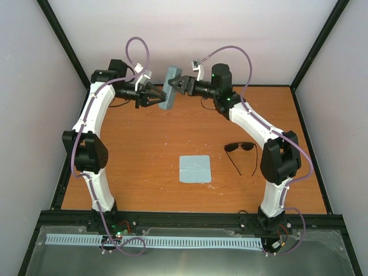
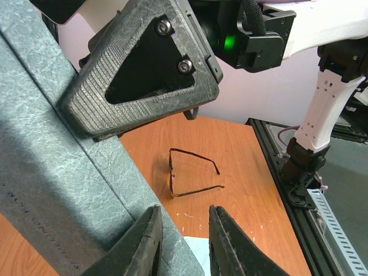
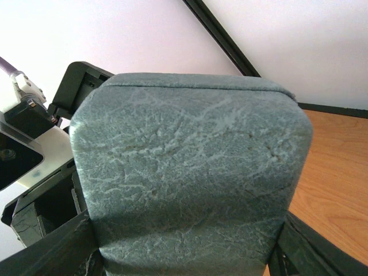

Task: Organize the sunglasses
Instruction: Open the sunglasses case.

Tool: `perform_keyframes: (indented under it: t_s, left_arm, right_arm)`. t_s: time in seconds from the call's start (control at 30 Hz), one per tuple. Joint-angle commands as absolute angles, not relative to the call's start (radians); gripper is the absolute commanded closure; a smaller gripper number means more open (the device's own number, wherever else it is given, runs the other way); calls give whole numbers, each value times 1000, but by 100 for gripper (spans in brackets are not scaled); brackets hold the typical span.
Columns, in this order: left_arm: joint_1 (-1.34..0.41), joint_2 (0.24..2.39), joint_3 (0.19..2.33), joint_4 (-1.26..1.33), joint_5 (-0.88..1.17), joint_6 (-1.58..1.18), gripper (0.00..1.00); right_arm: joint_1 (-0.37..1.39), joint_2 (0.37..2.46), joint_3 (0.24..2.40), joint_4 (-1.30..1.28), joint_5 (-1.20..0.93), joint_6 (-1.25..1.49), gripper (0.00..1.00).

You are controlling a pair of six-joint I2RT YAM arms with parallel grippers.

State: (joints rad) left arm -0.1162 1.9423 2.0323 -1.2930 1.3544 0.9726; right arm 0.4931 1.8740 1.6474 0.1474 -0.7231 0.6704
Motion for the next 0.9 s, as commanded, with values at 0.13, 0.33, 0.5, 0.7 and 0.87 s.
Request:
perform_keyframes:
  t_s: [0.13,0.33,0.5,0.7,0.87]
  left_arm:
    - [-120,1971,2007,-1278,1294,1008,75]
    - [-107,1978,1977,-1225,1252,993,75]
    - [-97,1983,1955,-1203,1237,987,76]
    - [-96,1988,1938,-1157,1208,964,76]
    - [-95,2002,1957,-1144,1179,955,76]
  right_arm:
    - [497,1780,1609,246,-849,687,97]
    - [497,1730,1543,332,-919,745,97]
    - [499,1684,1505,371,-955,775,97]
    - [504,1641,1476,382,-985,792,97]
    - [505,1605,1457,316,-961,749,97]
